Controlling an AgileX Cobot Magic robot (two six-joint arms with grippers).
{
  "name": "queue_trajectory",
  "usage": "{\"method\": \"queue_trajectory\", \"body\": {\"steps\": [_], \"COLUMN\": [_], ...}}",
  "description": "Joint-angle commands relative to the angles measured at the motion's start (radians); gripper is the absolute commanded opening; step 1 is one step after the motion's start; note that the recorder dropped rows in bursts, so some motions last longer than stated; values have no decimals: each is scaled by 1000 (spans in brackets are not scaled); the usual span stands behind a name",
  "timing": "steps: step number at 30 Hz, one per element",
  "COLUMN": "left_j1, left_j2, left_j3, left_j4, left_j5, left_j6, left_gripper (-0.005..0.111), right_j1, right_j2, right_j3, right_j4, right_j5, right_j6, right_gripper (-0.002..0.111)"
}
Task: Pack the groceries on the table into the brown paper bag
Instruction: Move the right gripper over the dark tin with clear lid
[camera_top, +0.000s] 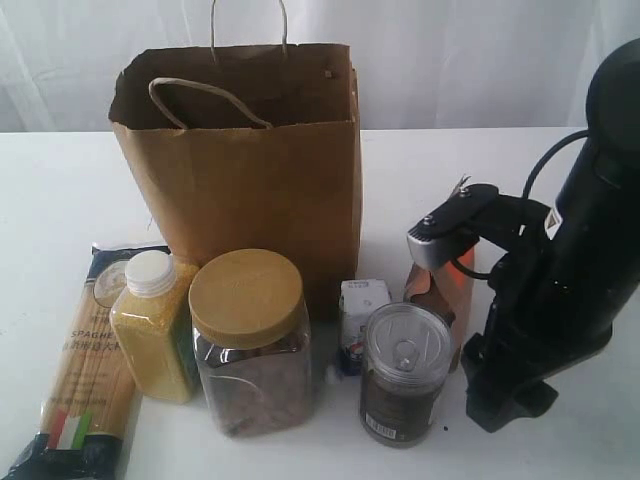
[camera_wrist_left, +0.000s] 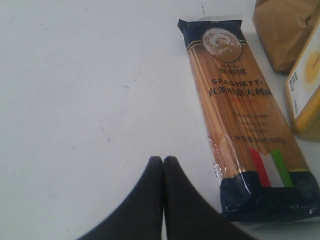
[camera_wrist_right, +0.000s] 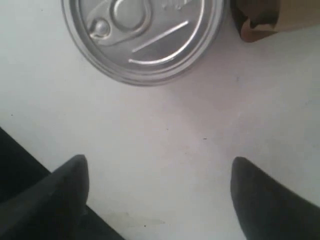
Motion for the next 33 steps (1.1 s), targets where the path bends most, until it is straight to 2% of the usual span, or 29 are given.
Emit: {"method": "queue_trajectory", "body": {"steps": [1,19,20,23,25,30,33], "left_j1": [-5,-5,-5,-5,-5,-5,-5], "left_j2": [-5,-5,-5,-5,-5,-5,-5], "left_j3": [7,7,7,7,7,7,7], "left_j4": [5,5,5,5,5,5,5], "left_j5": [32,32,32,32,32,32,32], "left_j6": [-5,-5,-5,-5,-5,-5,-5], "left_gripper": [0,0,0,0,0,0,0], "right_j1": [4,4,4,4,4,4,4], "right_j2": [-4,-3,-3,-3,-3,-3,-2], "right_j3": [-1,-1,-1,-1,-1,-1,-1], "right_j4": [-6,1,1,1,1,1,94], "right_j5": [-16,-72,-74,-59,-59,-38,-82], "right_j6": [-13,43,43,40,40,43,43], "right_gripper": [75,75,76,94,99,99,99]}}
